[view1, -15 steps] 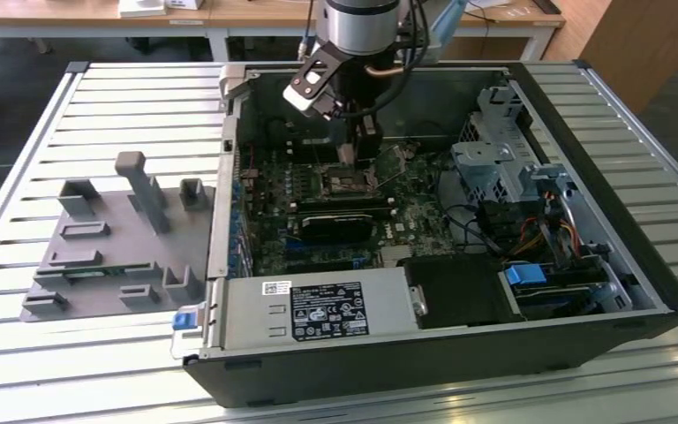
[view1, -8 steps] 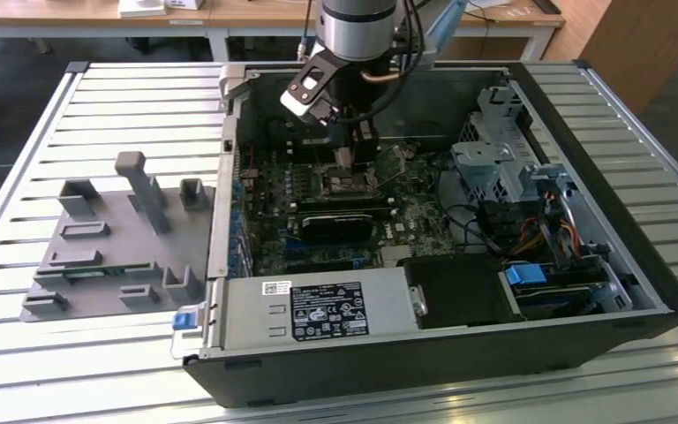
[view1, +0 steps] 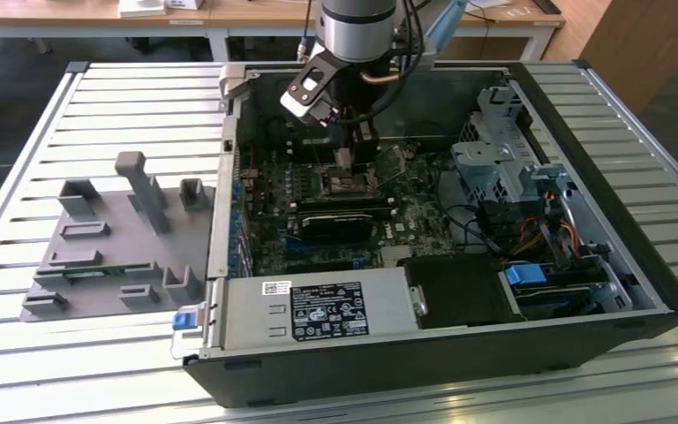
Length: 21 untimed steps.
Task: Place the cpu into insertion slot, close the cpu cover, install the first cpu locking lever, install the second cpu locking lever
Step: 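Place the cpu into insertion slot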
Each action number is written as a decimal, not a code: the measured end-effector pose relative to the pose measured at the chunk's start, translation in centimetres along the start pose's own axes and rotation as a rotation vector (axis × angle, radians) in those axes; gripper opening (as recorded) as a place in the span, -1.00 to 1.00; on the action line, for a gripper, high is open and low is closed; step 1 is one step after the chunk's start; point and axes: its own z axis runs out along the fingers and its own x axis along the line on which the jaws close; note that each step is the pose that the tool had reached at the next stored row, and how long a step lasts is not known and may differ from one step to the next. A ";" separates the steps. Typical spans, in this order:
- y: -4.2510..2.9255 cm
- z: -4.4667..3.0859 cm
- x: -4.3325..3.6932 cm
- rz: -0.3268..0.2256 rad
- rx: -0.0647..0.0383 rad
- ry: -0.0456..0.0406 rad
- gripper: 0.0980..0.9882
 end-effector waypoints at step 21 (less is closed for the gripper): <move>-0.27 2.30 0.96 0.026 0.000 -0.0037 0.00</move>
